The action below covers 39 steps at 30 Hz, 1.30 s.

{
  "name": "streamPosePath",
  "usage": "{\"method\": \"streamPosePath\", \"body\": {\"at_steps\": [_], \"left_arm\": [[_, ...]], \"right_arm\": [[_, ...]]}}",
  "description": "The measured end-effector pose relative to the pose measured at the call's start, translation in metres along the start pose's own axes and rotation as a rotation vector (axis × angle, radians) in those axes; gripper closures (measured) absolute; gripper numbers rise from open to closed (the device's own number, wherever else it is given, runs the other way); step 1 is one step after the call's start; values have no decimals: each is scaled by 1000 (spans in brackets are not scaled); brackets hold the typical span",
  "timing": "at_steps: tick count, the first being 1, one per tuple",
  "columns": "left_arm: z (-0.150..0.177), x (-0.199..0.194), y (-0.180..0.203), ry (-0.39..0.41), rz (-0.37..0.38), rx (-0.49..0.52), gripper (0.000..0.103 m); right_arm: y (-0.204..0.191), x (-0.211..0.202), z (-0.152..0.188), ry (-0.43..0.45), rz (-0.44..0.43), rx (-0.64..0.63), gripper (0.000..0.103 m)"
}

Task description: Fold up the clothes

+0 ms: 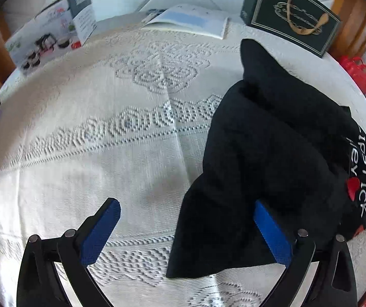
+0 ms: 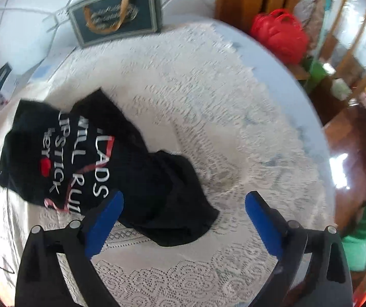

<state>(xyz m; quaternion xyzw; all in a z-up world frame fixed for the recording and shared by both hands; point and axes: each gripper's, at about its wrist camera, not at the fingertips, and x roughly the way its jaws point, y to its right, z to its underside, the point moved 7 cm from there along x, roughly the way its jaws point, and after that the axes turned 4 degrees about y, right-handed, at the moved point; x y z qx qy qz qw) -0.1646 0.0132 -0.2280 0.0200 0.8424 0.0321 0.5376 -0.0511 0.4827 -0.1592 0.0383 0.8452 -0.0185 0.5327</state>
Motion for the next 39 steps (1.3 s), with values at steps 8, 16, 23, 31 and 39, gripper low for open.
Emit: {"method": "streamPosePath", "body": {"at_steps": [8, 16, 23, 31, 39], "left_arm": [[7, -4, 5, 5, -15, 12, 12], [1, -73, 19, 104, 116, 11, 85], [36, -167, -32, 123, 147, -4, 85], [82, -186, -108, 40, 12, -64, 8], [8, -141, -100, 102, 34, -35, 7]], "right_arm": [[1, 45, 25, -97, -4, 0, 3], [-21, -10, 3, 42, -70, -21, 97], [-26, -94, 13, 54, -227, -52, 97], [-42, -85, 52, -71, -105, -206, 15], [-75, -58, -23, 42, -152, -170, 7]]}}
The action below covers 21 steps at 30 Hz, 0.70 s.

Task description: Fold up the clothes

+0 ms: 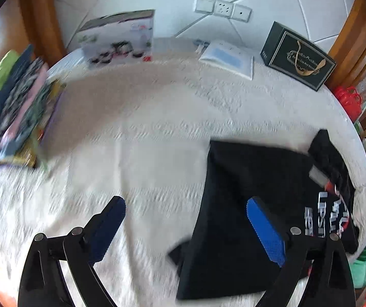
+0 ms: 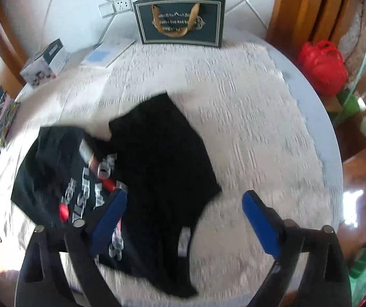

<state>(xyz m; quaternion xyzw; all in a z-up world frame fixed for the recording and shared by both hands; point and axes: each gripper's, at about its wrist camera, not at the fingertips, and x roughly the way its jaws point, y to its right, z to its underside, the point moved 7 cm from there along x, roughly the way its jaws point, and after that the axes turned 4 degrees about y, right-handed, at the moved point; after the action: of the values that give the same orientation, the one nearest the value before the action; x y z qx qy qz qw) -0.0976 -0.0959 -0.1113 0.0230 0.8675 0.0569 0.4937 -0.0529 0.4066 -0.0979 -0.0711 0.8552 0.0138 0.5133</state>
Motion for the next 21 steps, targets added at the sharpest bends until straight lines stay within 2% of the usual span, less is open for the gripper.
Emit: {"method": "streamPosePath", "body": {"at_steps": [4, 9, 16, 21], "left_arm": [[-26, 57, 18, -52, 13, 15, 6], [-33, 105, 34, -104, 10, 61, 6], [-33, 147, 51, -160, 16, 94, 6], [-33, 165, 59, -170, -29, 113, 5]], "right_arm": [[-5, 48, -38, -19, -20, 42, 4], [-11, 108, -59, -80, -15, 39, 4], [-27, 175, -91, -133, -35, -22, 4], [-36, 210, -104, -166, -45, -59, 4]]}}
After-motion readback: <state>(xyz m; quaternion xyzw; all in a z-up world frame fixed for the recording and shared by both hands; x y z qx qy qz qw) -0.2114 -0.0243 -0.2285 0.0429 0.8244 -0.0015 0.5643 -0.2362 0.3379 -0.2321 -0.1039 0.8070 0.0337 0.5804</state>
